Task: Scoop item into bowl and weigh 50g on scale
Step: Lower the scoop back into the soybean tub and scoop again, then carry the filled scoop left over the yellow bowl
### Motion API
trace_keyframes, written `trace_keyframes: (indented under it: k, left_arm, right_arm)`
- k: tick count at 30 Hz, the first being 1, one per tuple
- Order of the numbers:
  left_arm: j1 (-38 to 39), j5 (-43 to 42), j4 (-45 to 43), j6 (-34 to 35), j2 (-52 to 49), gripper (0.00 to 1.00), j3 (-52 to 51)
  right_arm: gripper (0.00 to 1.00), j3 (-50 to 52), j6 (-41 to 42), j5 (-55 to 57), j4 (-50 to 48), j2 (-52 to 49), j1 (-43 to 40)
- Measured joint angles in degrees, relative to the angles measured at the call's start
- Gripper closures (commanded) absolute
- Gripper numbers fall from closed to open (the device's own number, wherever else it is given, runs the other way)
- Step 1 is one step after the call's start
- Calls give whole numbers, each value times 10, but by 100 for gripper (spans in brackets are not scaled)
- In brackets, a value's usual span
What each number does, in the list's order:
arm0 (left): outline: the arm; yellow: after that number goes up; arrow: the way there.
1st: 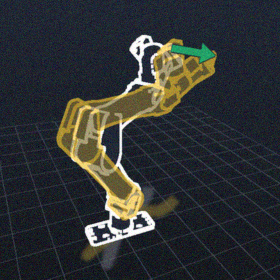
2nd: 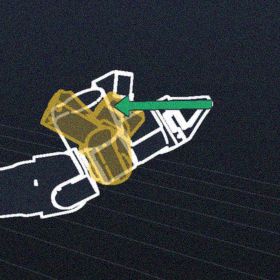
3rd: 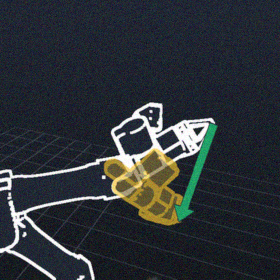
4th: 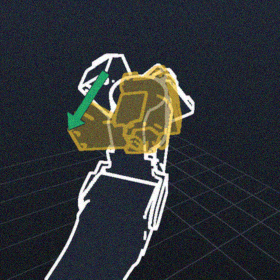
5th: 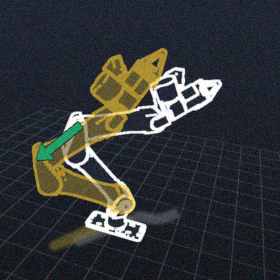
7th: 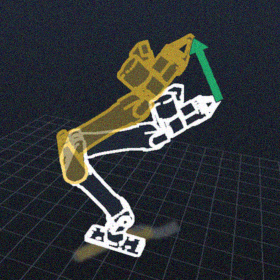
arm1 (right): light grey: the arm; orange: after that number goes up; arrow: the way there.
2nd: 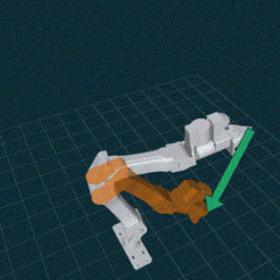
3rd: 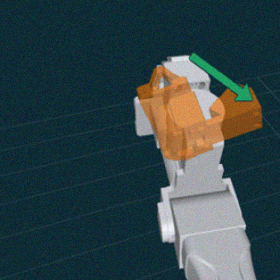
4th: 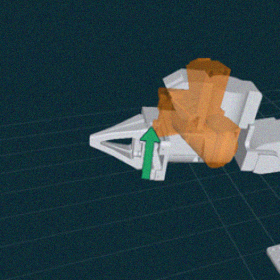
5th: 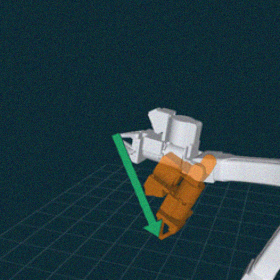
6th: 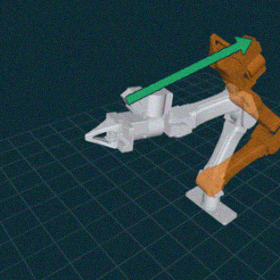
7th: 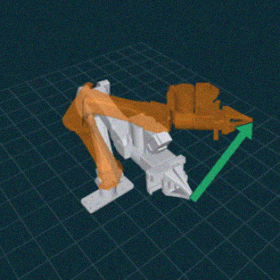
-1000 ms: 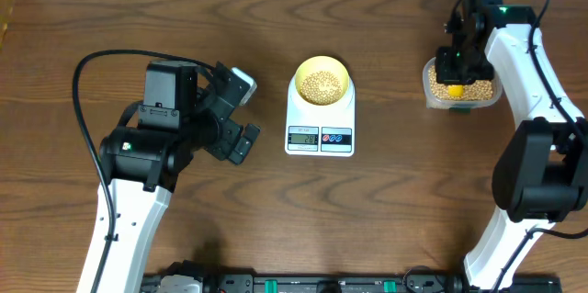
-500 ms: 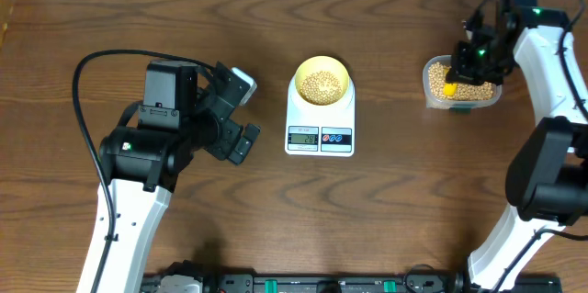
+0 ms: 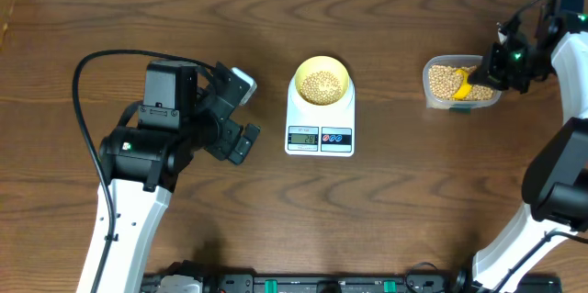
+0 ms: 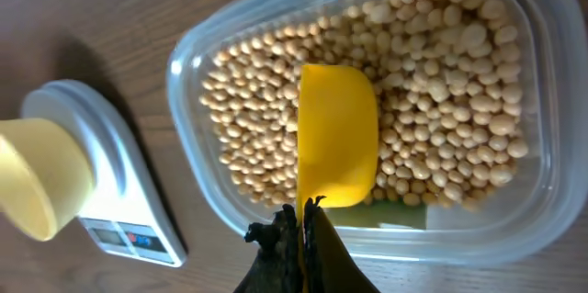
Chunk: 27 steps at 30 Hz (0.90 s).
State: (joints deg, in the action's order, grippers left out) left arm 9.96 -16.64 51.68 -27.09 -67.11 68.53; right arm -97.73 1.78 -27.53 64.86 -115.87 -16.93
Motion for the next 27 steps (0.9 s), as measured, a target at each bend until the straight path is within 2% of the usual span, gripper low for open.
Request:
trace_keyframes:
  k: [12, 19, 27]
  left_arm:
    - [0, 0, 0, 0, 0, 2, 0]
    - [0, 0, 0, 0, 0, 2, 0]
    - [0, 0, 0, 0, 0, 2, 0]
  right_arm:
    - [99, 0, -22, -110, 4, 0, -72]
    - [99, 0, -64, -189, 30, 0, -118]
    - [99, 0, -103, -240, 49, 0, -124]
